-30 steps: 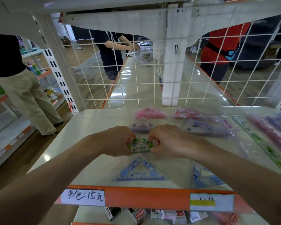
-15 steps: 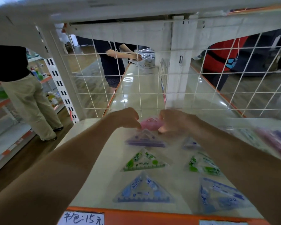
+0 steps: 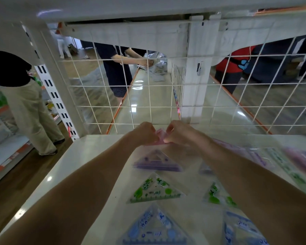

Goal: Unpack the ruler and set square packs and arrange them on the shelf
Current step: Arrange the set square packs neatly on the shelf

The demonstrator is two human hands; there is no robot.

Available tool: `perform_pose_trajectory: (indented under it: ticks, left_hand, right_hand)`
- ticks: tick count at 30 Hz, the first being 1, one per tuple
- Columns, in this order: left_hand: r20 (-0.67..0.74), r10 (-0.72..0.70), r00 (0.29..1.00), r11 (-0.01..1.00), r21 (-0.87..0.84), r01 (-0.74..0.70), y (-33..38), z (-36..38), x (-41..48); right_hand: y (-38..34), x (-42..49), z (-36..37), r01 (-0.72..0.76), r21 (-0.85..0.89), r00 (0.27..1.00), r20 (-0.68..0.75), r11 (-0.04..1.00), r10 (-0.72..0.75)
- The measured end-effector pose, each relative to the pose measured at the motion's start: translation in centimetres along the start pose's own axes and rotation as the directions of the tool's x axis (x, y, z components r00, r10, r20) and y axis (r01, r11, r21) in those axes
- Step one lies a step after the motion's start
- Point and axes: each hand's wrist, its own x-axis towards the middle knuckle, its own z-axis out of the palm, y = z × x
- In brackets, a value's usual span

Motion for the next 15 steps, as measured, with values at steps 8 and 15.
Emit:
perform_pose_trajectory:
  ticks: [8,15]
  left_hand:
    - [-0.099,-0.018,0.995,0.984,-0.176,0.0,-0.5,0.6,-0.5]
    - [-0.011,-0.051,0.999,0.976,-0.212,0.047,0.4,-0.1,-0.6]
  right_hand:
    - [0.6,0.1,2.1,0.01,0.183,0.971,-0.237,0.983,0.035]
    - [0.2,-0.2,2.2,0.014,0.211,0.986,-0.165,0.977,0.021]
